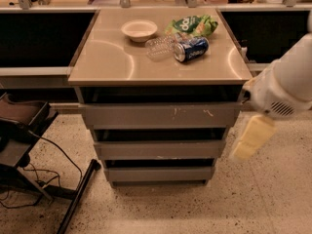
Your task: Open middle drawer
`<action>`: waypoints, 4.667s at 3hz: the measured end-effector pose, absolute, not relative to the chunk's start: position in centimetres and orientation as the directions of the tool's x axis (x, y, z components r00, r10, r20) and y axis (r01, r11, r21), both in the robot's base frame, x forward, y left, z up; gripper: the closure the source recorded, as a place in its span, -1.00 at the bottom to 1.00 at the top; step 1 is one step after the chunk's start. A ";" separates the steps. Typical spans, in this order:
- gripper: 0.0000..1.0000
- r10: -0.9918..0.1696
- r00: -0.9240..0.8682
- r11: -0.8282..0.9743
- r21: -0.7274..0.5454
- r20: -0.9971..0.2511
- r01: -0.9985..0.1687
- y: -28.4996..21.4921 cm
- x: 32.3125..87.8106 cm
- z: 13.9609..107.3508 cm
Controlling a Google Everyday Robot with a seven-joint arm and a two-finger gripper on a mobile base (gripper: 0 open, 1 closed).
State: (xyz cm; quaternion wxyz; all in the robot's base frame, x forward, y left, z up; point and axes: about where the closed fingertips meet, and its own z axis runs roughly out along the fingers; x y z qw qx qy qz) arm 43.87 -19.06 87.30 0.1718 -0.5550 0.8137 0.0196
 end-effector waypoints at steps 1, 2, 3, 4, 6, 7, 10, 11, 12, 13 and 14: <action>-1.00 -0.867 -0.389 0.443 -0.123 -0.311 -0.888 -16.4 43.0 80.0; -1.00 -0.874 -0.408 0.454 -0.143 -0.263 -0.880 -13.6 42.8 72.3; -1.00 -0.868 -0.438 0.482 -0.185 -0.235 -0.857 -14.9 42.3 69.9; -1.00 -0.868 -0.438 0.482 -0.185 -0.235 -0.857 -14.9 42.3 69.9; -1.00 -0.856 -0.425 0.499 -0.259 -0.293 -0.827 -10.7 43.1 66.1; -1.00 -0.867 -0.330 0.462 -0.354 -0.373 -0.813 -7.0 45.3 65.9; -1.00 -0.796 -0.364 0.546 -0.313 -0.483 -0.777 -8.8 48.3 62.6; -1.00 -0.759 -0.405 0.597 -0.296 -0.510 -0.746 -10.3 51.9 58.8; -1.00 -0.759 -0.405 0.597 -0.296 -0.510 -0.746 -10.3 51.9 58.8; -1.00 -0.738 -0.419 0.614 -0.269 -0.529 -0.742 -9.4 52.6 57.4; -1.00 -0.678 -0.451 0.662 -0.216 -0.581 -0.718 -7.4 55.2 55.1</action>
Offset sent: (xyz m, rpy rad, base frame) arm -0.0160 0.0841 -0.3390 -0.0987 -0.0139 -0.2342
